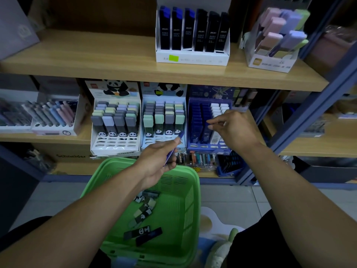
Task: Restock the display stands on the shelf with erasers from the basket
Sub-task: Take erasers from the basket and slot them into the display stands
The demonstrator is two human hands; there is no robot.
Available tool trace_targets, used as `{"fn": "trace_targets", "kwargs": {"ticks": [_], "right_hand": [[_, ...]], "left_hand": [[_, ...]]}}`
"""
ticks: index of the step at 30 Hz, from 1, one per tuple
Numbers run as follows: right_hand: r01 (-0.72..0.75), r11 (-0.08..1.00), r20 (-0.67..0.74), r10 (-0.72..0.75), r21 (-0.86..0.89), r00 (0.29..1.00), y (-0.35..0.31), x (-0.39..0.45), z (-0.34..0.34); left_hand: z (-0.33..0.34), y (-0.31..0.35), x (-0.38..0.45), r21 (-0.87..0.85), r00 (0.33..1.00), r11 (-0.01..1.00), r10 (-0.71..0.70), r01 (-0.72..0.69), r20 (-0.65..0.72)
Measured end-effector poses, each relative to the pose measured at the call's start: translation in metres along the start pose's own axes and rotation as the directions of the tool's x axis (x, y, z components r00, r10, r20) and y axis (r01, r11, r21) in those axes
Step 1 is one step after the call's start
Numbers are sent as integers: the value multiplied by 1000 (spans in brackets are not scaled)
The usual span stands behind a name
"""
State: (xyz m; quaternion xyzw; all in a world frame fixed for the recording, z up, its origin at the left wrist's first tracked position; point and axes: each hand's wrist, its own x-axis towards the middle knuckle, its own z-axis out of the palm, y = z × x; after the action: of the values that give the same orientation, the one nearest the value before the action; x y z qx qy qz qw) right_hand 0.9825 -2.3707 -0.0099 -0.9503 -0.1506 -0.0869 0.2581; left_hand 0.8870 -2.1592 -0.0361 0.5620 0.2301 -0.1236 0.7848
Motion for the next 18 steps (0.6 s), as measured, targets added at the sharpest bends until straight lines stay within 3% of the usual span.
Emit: {"fn": "trace_targets", "kwargs": {"ticks": [9,13,18], "right_hand": [[-82,989,37,87,-123,996,2,5,6],[-117,987,77,126,-113,989,2,2,13],[-62,990,-5,62,-125,998,-8,-11,17]], "left_hand": [[0,-2,-4,53,998,998,33,-36,58],[-1,-3,-3,-50,998,999,4,-1,67],[-1,-3,-3,-126,995,992,13,-1,97]]}}
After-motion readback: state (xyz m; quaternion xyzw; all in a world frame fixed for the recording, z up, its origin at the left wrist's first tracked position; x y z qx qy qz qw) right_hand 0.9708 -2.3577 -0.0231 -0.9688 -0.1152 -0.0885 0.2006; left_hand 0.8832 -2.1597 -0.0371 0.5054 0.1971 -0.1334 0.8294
